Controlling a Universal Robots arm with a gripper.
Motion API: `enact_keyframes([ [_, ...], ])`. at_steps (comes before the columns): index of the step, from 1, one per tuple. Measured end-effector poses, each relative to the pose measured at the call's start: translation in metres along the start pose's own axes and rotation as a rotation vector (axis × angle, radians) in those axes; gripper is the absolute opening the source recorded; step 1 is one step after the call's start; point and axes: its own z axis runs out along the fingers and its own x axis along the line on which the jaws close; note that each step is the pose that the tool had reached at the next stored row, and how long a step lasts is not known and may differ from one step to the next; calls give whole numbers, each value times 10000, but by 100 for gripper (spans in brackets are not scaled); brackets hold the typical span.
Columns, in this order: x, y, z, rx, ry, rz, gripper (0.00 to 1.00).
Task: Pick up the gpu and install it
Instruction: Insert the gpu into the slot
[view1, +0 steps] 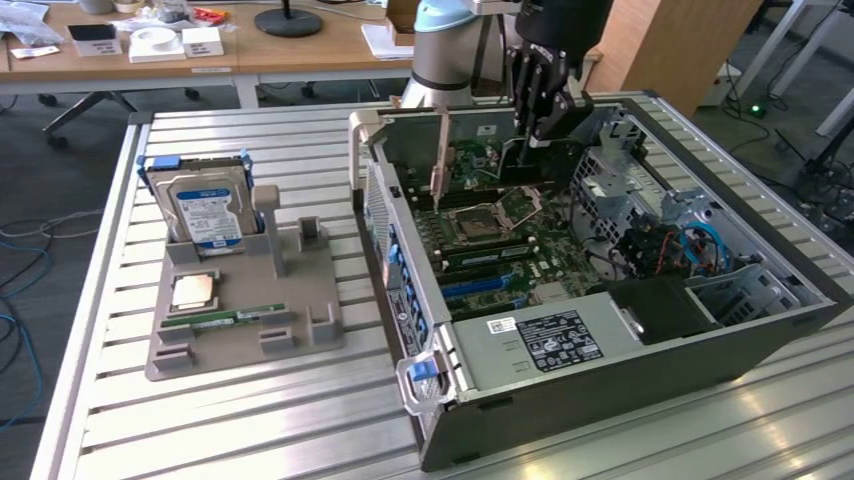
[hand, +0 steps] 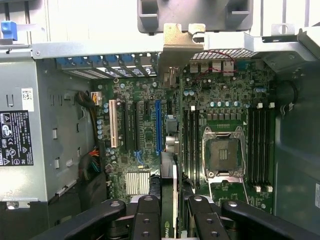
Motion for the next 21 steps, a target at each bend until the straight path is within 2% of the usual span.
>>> enact_keyframes([
  [21, -9, 6, 202, 63, -2, 5, 26],
])
